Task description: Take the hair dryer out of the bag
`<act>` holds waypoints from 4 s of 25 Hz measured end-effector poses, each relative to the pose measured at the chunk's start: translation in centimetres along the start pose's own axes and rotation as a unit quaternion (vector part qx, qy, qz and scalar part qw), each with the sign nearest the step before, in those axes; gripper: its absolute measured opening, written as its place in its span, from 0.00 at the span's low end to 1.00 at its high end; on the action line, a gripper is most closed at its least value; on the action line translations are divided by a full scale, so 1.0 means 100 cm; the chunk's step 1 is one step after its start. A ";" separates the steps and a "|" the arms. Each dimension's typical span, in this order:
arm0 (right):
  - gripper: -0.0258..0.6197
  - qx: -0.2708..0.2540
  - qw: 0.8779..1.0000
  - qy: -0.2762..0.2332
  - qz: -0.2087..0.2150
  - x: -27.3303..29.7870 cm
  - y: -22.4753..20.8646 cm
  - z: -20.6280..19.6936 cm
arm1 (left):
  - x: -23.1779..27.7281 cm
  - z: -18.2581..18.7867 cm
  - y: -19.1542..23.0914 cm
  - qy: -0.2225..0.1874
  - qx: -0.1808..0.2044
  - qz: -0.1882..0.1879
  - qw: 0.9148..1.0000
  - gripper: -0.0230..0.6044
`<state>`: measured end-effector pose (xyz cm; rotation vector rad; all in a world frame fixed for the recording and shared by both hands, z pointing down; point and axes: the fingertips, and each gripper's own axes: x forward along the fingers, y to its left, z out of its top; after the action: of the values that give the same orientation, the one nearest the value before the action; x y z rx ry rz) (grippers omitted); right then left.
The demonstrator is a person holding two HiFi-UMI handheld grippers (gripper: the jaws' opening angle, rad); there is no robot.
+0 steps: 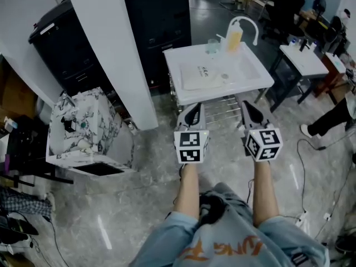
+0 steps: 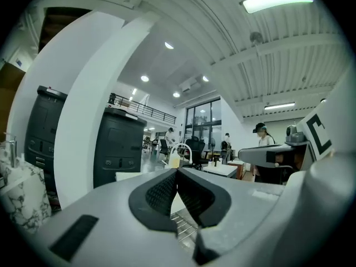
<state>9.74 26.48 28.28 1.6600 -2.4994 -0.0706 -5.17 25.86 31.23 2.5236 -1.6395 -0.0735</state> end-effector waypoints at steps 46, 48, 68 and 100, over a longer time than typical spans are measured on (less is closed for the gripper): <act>0.04 0.134 0.989 0.066 0.010 0.231 -0.186 -0.123 | 0.260 -0.089 0.052 0.094 0.019 0.039 0.995 0.04; 0.04 0.141 0.988 0.064 0.008 0.252 -0.212 -0.121 | 0.292 -0.087 0.050 0.106 0.028 0.036 0.993 0.04; 0.04 0.153 0.987 0.032 0.042 0.363 -0.327 -0.104 | 0.438 -0.062 0.062 0.128 0.107 0.016 0.986 0.04; 0.04 0.147 0.977 0.122 0.099 0.439 -0.263 -0.158 | 0.446 -0.193 0.075 0.372 0.233 -0.161 0.884 0.21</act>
<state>19.30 -23.62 44.81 1.3954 -2.5588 0.5140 8.44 -16.24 52.77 2.5750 -0.9879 1.2279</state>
